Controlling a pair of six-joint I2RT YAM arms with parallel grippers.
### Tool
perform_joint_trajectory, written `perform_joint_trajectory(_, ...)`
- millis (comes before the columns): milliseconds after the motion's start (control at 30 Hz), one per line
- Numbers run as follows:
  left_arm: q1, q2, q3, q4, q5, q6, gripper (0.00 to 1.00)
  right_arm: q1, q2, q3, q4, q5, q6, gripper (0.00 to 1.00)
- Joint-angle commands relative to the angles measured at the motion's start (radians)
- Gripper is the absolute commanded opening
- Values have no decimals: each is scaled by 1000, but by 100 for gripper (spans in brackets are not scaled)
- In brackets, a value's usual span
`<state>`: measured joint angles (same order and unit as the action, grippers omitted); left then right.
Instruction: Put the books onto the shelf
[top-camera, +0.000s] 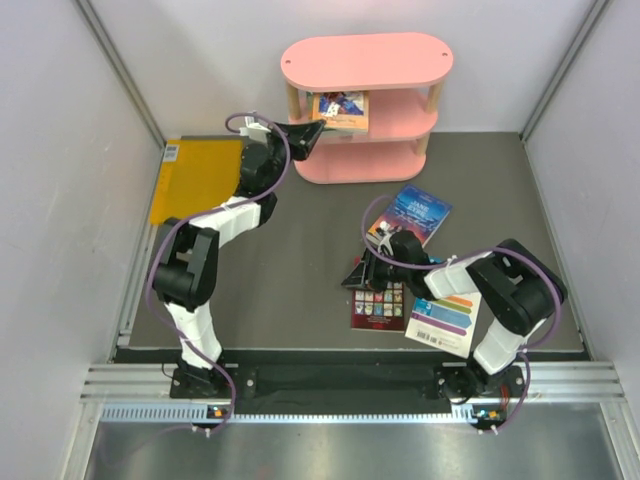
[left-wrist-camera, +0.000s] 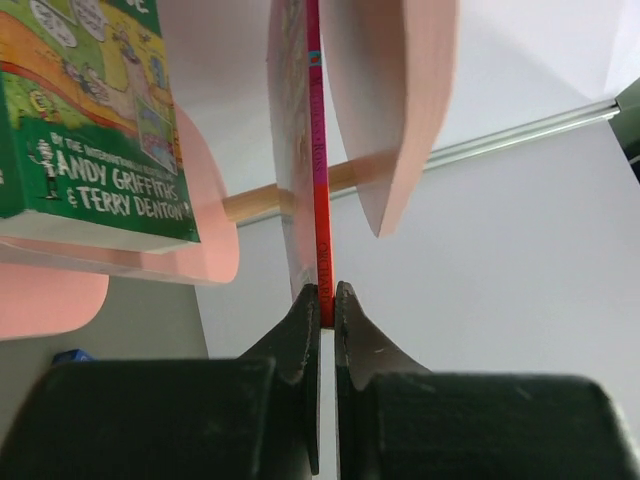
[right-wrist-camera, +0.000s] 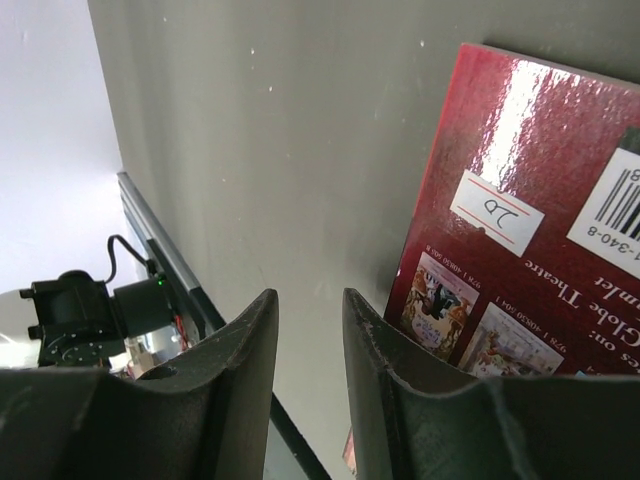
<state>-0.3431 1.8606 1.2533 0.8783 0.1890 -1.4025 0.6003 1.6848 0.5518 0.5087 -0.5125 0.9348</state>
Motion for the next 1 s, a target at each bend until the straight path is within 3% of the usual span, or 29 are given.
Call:
perform_joint_trajectory(0, -4, 25, 47, 180, -80, -35, 0, 10, 9, 28, 19, 6, -21, 32)
perform_joint_trajectory(500, -10, 153, 199, 114, -115, -53, 0, 16, 13, 30, 27, -4, -22, 33)
perform_joint_trajectory(967, -7, 189, 178, 91, -122, -88, 0, 16, 19, 30, 31, -12, -21, 33)
